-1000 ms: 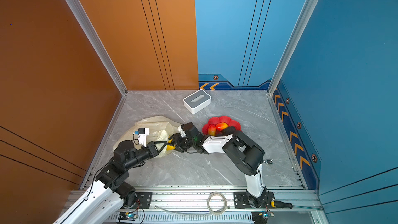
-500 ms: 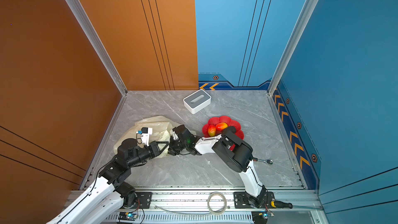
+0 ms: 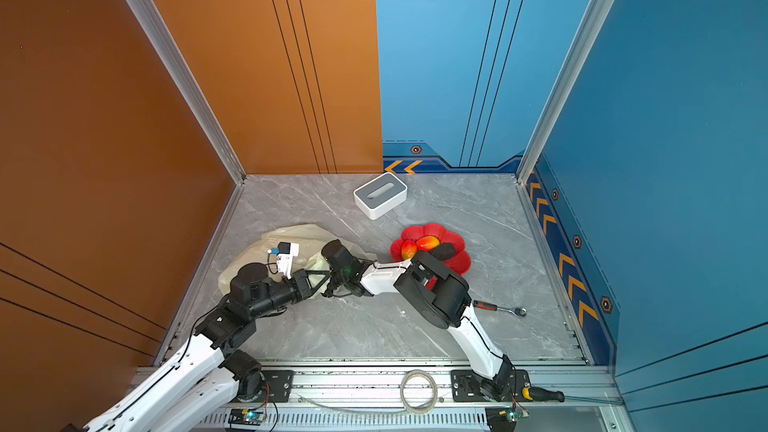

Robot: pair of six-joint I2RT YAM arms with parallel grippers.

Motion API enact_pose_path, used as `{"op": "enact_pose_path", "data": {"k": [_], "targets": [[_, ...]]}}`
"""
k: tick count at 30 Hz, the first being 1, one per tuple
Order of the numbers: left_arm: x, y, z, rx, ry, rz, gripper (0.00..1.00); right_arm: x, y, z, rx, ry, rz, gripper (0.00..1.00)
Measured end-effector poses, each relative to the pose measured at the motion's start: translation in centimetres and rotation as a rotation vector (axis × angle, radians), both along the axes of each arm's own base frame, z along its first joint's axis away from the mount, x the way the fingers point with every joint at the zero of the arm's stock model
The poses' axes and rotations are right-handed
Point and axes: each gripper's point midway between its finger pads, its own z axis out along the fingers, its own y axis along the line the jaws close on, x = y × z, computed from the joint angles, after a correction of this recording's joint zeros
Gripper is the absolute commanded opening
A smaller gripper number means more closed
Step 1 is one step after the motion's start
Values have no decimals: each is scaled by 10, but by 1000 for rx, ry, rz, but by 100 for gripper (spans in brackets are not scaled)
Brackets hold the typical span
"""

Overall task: Place the fruits into the plastic bag
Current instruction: 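Push the right gripper with the yellow papaya into the bag opening, then release the yellow papaya inside the bag while the left gripper holds the bag edge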

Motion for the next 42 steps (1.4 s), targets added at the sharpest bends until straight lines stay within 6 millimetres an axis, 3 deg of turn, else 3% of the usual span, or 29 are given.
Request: {"op": "enact_pose_path", "data": {"k": [11, 19, 26, 31, 37, 42], "targets": [[-12, -32, 4, 1, -16, -126, 0, 47, 6, 34, 72, -83, -119, 47], [-18, -48, 32, -43, -101, -196, 0, 98, -18, 31, 63, -128, -296, 47], [-22, -45, 50, -76, -161, -196, 0, 139, -50, 28, 28, -163, -404, 50], [-22, -27, 50, -89, -193, -127, 0, 128, -42, 28, 21, -161, -354, 52], [-16, -7, 41, -88, -177, -40, 0, 92, -7, 31, 47, -154, -217, 54], [-14, 0, 38, -85, -172, -10, 0, 60, 13, 21, 25, -149, -110, 57]]}}
